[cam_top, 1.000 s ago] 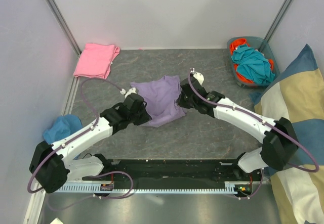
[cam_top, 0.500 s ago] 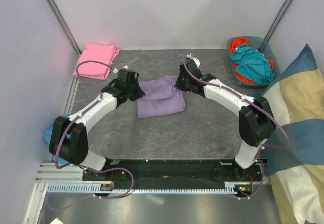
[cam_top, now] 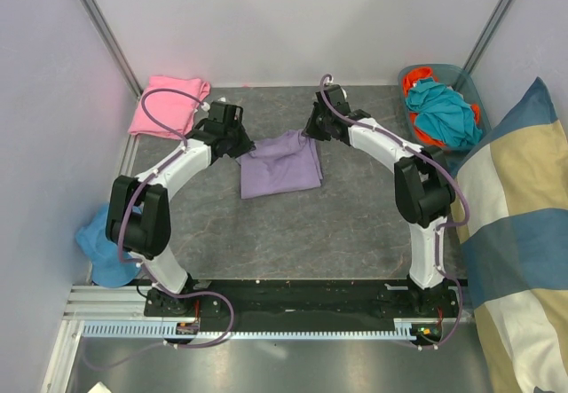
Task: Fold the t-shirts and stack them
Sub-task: Fold the long partially folded tshirt into a neat square
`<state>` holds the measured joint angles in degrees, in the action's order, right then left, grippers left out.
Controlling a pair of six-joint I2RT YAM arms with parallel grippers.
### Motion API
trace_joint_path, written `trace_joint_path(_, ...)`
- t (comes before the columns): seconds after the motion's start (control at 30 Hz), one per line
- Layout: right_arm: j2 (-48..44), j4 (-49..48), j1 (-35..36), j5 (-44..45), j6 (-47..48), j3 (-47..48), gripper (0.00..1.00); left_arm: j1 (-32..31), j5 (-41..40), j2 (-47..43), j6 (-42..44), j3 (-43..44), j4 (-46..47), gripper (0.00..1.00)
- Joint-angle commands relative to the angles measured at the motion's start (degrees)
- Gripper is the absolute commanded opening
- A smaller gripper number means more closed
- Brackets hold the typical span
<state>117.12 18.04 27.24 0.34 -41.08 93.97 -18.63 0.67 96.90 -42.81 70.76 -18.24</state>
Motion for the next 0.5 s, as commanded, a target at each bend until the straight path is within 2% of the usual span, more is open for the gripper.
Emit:
trace_joint_path(0.0,3.20,-1.52,-1.67,-3.32,1.00,4.81,0.00,1.49,1.09,2.32,2.90,3.33,1.98,0.02)
trace_joint_path(0.17,6.97,-1.52,-3.16,-5.17,1.35,7.27,0.00,2.90,0.74,4.08,3.34,3.68,1.98,0.02)
trace_joint_path(0.23,8.73,-0.91,-4.30,-5.96,3.27,10.15,0.08,3.77,-0.22,5.04,3.87,3.77,2.07,0.11)
trace_joint_path(0.27,9.70,-0.30,-5.09,-5.44,3.29,10.70,0.17,5.26,-0.49,5.31,4.39,3.86,1.81,0.24)
trace_joint_path(0.3,9.62,-0.38,-6.05,-5.44,3.20,10.70,0.33,6.23,-3.80,5.75,4.66,4.55,1.02,0.69)
trace_joint_path(0.33,9.44,-0.64,-7.89,-5.61,3.29,9.92,0.40,8.68,-4.27,6.19,4.49,4.91,0.49,0.83)
trace_joint_path(0.4,8.22,-0.90,-9.31,-5.00,4.16,8.52,0.52,11.59,-4.01,6.46,3.70,5.70,-0.30,1.00)
trace_joint_path(0.47,6.12,-0.82,-10.63,-3.60,5.74,7.20,0.55,15.28,-3.66,5.93,3.34,5.70,-0.39,1.00)
